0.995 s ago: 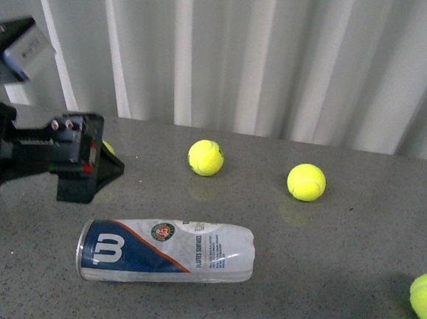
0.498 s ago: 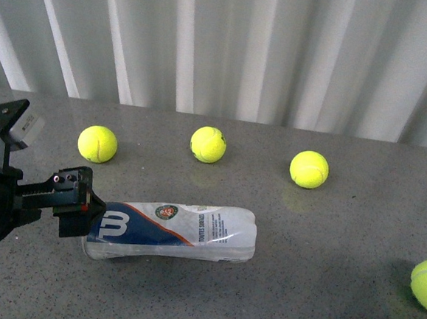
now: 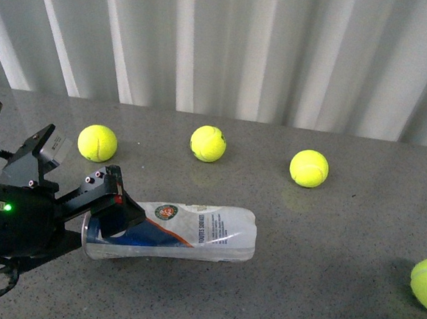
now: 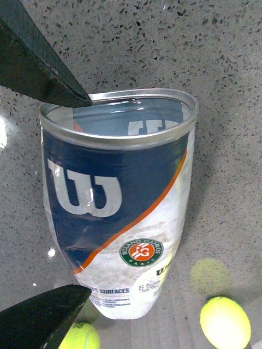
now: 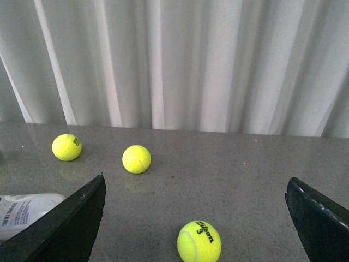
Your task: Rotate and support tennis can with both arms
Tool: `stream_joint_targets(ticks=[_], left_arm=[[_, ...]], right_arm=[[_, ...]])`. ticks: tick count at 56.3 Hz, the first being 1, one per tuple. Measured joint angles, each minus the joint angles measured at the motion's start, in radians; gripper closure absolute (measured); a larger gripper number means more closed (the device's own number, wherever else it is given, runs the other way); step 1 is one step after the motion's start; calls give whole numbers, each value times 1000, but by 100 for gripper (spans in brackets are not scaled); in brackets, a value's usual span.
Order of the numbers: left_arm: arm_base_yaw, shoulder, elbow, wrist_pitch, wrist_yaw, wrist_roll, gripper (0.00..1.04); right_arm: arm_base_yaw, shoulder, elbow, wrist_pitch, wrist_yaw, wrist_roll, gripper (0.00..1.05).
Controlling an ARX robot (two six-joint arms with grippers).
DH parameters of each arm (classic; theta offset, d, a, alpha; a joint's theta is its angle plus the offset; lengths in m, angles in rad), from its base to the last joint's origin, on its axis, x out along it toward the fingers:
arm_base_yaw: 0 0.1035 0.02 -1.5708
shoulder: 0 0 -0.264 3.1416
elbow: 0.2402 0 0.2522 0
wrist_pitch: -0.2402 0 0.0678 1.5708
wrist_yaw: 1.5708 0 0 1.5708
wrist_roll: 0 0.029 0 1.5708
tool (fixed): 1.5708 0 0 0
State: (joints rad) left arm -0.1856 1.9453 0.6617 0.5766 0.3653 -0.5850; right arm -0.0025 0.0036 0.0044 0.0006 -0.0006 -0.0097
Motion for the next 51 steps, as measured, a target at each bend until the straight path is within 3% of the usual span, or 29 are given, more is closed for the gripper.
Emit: stream_joint_targets(ticks=[13,41,44,51], left_arm=[[-13,55,-7,68,-6,-110,8],[17,-68,-1,-52,-13,-67,96],[23,-95,7,-77,2,-65,100],[28,-154,35,-132,1,-47,101]], right_arm=[[0,0,0,0,0,0,7],[0,0,0,0,0,0,7],[0,0,0,0,0,0,7],[0,0,0,0,0,0,7]])
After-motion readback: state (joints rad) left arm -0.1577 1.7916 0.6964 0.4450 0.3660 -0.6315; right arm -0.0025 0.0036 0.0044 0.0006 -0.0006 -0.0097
